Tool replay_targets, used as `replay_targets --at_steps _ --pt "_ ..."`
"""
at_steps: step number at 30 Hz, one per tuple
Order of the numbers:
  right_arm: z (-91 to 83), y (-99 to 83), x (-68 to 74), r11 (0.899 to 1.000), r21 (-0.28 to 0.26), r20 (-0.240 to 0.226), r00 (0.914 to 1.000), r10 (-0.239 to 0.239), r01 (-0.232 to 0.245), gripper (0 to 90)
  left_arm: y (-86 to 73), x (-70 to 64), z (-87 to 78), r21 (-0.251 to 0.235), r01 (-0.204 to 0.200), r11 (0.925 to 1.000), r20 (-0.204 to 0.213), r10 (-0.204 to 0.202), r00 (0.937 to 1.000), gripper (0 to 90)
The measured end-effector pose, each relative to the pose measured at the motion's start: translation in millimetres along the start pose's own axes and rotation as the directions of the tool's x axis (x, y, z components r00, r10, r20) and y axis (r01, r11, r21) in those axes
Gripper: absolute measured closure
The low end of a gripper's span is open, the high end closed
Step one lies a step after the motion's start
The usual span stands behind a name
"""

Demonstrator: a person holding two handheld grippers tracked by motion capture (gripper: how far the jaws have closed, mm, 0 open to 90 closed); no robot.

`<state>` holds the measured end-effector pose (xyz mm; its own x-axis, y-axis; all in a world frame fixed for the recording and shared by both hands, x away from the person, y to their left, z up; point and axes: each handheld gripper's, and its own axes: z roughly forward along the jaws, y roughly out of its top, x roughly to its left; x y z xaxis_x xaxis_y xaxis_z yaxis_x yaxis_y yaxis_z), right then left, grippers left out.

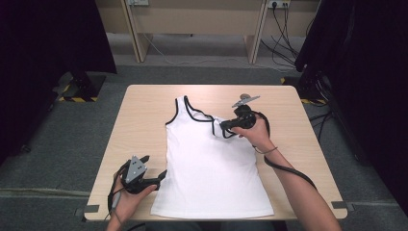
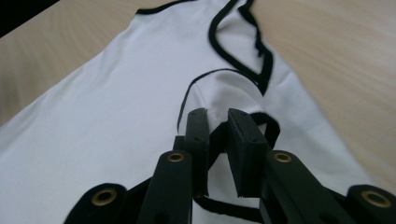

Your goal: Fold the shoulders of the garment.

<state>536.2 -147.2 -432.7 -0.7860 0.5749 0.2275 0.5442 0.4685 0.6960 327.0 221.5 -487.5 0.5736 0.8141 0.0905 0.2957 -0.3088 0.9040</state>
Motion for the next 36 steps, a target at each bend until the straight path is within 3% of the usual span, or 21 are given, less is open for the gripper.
replay_targets --at_steps 2,6,10,12,14,15,17,19,21,22,25,29,36 --pt "1.4 -5.4 4.2 1.0 0.017 -0.035 0.9991 -0.024 0.025 72.9 0.0 -0.2 0.1 0.001 -0.002 1.0 -0.001 0.002 1.0 15.6" --pt "1.2 -12.9 12.2 0.993 0.067 -0.122 0.9883 -0.092 0.101 62.4 0.1 -0.1 0.1 0.002 -0.001 1.0 -0.001 0.001 1.0 15.7" --pt "-9.0 -15.4 9.0 0.993 0.062 -0.103 0.9903 -0.093 0.099 58.6 0.0 -0.3 0.0 0.001 -0.003 1.0 -0.001 0.003 1.0 15.7" --pt "-19.2 -14.7 2.2 0.997 0.023 -0.055 0.9955 -0.077 0.078 59.4 0.0 -0.2 0.0 0.001 -0.002 1.0 -0.001 0.002 1.0 15.7" --pt "-30.7 -13.7 -5.3 0.999 -0.012 0.036 0.998 -0.052 0.052 60.1 0.1 -0.4 0.2 0.002 -0.002 1.0 -0.001 0.002 1.0 15.7" --pt "-35.8 -13.2 -9.6 0.999 -0.019 0.088 0.9952 -0.042 0.044 60.2 0.1 -0.5 0.3 0.002 -0.002 1.0 -0.002 0.002 1.0 15.7" --pt "-43.6 -13.3 -19.2 0.999 -0.022 0.179 0.9835 -0.027 0.031 60.8 0.1 -0.6 0.3 0.002 -0.004 1.0 -0.002 0.004 1.0 15.7" --pt "-48.4 -14.8 -28.8 1.0 -0.014 0.262 0.9649 -0.021 0.025 61.2 0.2 -0.7 0.5 0.003 -0.005 1.0 -0.002 0.005 1.0 15.7" --pt "-50.2 -17.6 -38.9 1.0 -0.005 0.308 0.9513 -0.007 0.009 61.8 0.2 -0.7 0.5 0.005 -0.005 1.0 -0.003 0.005 1.0 15.8" --pt "-50.3 -19.0 -43.8 1.0 0.006 0.345 0.9386 -0.006 0.004 62.0 0.2 -0.7 0.5 0.005 -0.005 1.0 -0.003 0.005 1.0 15.8" --pt "-48.6 -21.7 -53.1 0.999 0.031 0.369 0.9293 -0.005 -0.007 61.8 0.3 -0.7 0.6 0.006 -0.006 1.0 -0.003 0.006 1.0 15.7" --pt "-44.3 -24.7 -61.9 0.998 0.06 0.36 0.9331 0.002 -0.026 60.7 0.2 -0.7 0.5 0.004 -0.005 1.0 -0.002 0.005 1.0 15.8" --pt "-37.4 -28.4 -71.4 0.994 0.1 0.298 0.9544 0.017 -0.049 60.1 0.3 -0.8 0.6 0.006 -0.008 0.9999 -0.002 0.008 1.0 15.8"
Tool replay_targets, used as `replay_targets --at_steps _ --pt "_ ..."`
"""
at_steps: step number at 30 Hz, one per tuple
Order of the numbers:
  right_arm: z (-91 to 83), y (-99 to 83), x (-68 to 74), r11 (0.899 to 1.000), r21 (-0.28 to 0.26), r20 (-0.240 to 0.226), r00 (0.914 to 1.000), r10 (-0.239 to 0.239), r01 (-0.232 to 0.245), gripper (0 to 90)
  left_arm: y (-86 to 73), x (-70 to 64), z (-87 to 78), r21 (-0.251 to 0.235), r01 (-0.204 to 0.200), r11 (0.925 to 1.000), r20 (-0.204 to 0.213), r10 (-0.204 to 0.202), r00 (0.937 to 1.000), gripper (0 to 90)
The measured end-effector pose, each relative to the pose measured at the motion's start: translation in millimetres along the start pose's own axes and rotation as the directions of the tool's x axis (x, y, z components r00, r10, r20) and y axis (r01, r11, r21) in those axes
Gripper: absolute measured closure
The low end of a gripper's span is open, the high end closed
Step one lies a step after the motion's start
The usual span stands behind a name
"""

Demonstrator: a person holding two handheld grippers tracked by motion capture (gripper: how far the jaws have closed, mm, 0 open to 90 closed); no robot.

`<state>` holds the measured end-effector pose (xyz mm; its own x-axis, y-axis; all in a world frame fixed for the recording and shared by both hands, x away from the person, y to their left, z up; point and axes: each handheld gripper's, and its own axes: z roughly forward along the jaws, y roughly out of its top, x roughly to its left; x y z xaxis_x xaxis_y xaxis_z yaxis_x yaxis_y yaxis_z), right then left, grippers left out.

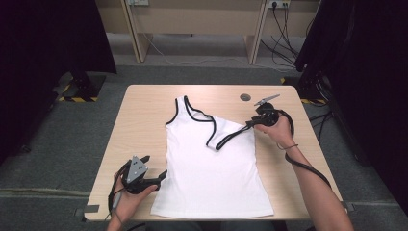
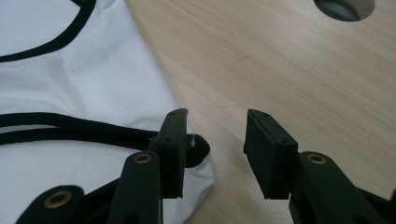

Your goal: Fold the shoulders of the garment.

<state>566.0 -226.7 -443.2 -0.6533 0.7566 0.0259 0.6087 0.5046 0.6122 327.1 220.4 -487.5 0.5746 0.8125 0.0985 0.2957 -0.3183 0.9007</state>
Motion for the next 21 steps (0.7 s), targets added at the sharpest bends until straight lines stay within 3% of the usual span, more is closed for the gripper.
replay_targets --at_steps 3,9,12,15,21 --pt "3.7 -1.5 1.2 1.0 0.008 -0.047 0.9989 -0.003 0.003 65.6 -0.1 0.1 -0.1 -0.002 0.002 1.0 0.0 -0.002 1.0 15.8" --pt "5.1 -2.8 4.5 1.0 0.015 -0.036 0.9992 -0.013 0.014 81.2 -0.1 0.0 -0.1 -0.001 0.001 1.0 0.0 -0.001 1.0 15.8" --pt "3.9 -3.7 2.4 1.0 0.0 -0.038 0.999 0.024 -0.024 82.0 0.0 -0.3 0.0 0.0 -0.002 1.0 0.0 0.002 1.0 15.8" --pt "2.3 -5.9 -2.4 0.995 -0.036 -0.051 0.9946 0.09 -0.092 81.9 0.0 -0.4 0.1 0.001 -0.003 1.0 -0.001 0.003 1.0 15.9" --pt "3.7 -8.8 -10.9 0.985 -0.055 -0.016 0.986 0.166 -0.167 80.8 0.2 -0.8 0.4 0.004 -0.007 1.0 -0.002 0.007 1.0 15.9"
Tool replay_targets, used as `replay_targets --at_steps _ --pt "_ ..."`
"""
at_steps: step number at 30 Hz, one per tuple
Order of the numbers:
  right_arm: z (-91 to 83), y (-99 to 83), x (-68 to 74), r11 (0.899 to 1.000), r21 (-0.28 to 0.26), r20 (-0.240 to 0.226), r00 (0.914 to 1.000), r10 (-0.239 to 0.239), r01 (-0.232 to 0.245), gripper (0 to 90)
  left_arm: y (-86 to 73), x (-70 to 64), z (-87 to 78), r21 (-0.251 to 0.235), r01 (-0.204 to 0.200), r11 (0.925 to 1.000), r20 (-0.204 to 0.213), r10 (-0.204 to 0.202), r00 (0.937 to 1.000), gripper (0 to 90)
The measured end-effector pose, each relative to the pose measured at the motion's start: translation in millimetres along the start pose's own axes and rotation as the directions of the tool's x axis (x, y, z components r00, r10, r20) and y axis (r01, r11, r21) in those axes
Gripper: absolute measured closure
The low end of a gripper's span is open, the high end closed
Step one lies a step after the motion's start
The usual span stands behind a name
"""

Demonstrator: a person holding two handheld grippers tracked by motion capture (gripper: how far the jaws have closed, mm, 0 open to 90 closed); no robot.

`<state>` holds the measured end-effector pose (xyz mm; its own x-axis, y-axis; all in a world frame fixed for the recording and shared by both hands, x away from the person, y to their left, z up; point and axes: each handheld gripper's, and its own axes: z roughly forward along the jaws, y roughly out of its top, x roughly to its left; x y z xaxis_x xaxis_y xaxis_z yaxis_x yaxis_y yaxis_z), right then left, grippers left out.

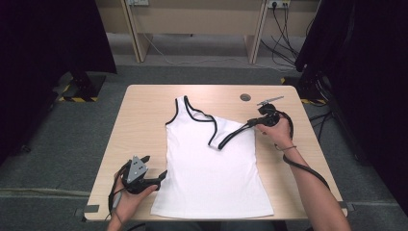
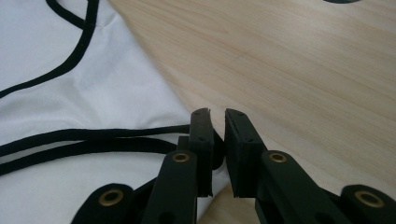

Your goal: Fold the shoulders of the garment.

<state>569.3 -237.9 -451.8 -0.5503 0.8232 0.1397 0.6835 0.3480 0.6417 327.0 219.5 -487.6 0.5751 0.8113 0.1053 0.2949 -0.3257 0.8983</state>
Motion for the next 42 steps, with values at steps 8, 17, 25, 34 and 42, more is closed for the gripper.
replay_targets --at_steps 8,17,25,34,42 --pt "0.9 0.0 -3.7 0.999 -0.02 0.048 0.9979 0.044 -0.043 74.3 0.2 -0.4 0.2 0.005 -0.008 1.0 0.0 0.008 1.0 16.0" --pt "-6.8 0.4 7.8 0.999 -0.045 0.083 0.9966 0.004 -0.001 69.1 0.4 -0.8 0.7 0.008 -0.011 0.9999 0.001 0.011 0.9999 16.0" --pt "-7.4 2.2 61.5 0.983 -0.049 -0.025 0.9841 -0.176 0.174 64.2 0.5 -1.8 0.8 0.01 -0.023 0.9997 -0.002 0.023 0.9997 16.0" --pt "15.3 -2.4 113.1 0.947 0.003 -0.102 0.9422 -0.319 0.321 60.6 0.4 -1.9 0.5 0.008 -0.025 0.9997 0.001 0.025 0.9997 16.0" --pt "25.2 -13.7 117.3 0.936 0.027 -0.082 0.9344 -0.347 0.35 58.2 0.6 -2.4 0.9 0.011 -0.032 0.9994 0.0 0.032 0.9995 16.0"
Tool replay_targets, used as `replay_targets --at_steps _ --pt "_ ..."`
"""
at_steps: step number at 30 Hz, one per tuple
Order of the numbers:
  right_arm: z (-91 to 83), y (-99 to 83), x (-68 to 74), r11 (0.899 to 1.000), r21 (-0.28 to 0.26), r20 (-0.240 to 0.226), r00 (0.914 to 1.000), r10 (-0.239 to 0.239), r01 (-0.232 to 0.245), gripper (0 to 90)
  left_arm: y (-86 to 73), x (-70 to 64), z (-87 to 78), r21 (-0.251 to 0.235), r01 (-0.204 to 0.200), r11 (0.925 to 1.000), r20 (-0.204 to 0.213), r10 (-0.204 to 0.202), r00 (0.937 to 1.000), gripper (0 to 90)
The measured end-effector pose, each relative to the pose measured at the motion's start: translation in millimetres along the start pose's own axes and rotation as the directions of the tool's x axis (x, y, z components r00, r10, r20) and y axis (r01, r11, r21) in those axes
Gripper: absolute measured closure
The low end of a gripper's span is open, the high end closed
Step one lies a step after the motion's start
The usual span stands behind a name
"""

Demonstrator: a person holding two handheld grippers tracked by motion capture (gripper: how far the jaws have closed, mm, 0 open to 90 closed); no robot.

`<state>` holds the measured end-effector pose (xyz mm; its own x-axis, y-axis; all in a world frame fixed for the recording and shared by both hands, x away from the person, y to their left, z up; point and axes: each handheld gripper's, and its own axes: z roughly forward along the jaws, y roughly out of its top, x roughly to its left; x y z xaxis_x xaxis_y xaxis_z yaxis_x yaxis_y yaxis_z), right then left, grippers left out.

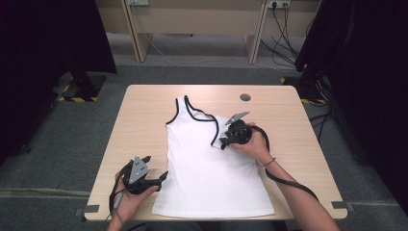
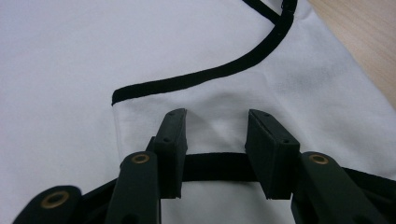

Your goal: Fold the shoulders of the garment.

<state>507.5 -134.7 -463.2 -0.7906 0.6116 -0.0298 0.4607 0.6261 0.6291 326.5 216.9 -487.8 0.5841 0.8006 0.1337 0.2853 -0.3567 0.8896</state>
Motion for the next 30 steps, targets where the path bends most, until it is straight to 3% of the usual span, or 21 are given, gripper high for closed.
replay_targets --at_steps 11,21,30 --pt "-1.6 -1.7 -0.9 1.0 -0.009 0.002 0.9999 0.014 -0.014 55.8 0.0 -0.9 0.1 0.0 -0.004 1.0 -0.001 0.004 1.0 16.0" --pt "-18.1 -8.1 0.9 0.999 -0.042 0.025 0.9992 0.03 -0.029 48.0 0.2 -1.5 0.4 0.004 -0.01 0.9999 -0.002 0.01 0.9999 16.0" --pt "-34.0 -16.9 -4.7 0.998 -0.052 0.043 0.998 0.046 -0.044 46.1 0.5 -1.6 0.8 0.01 -0.011 0.9999 -0.005 0.011 0.9999 16.0"
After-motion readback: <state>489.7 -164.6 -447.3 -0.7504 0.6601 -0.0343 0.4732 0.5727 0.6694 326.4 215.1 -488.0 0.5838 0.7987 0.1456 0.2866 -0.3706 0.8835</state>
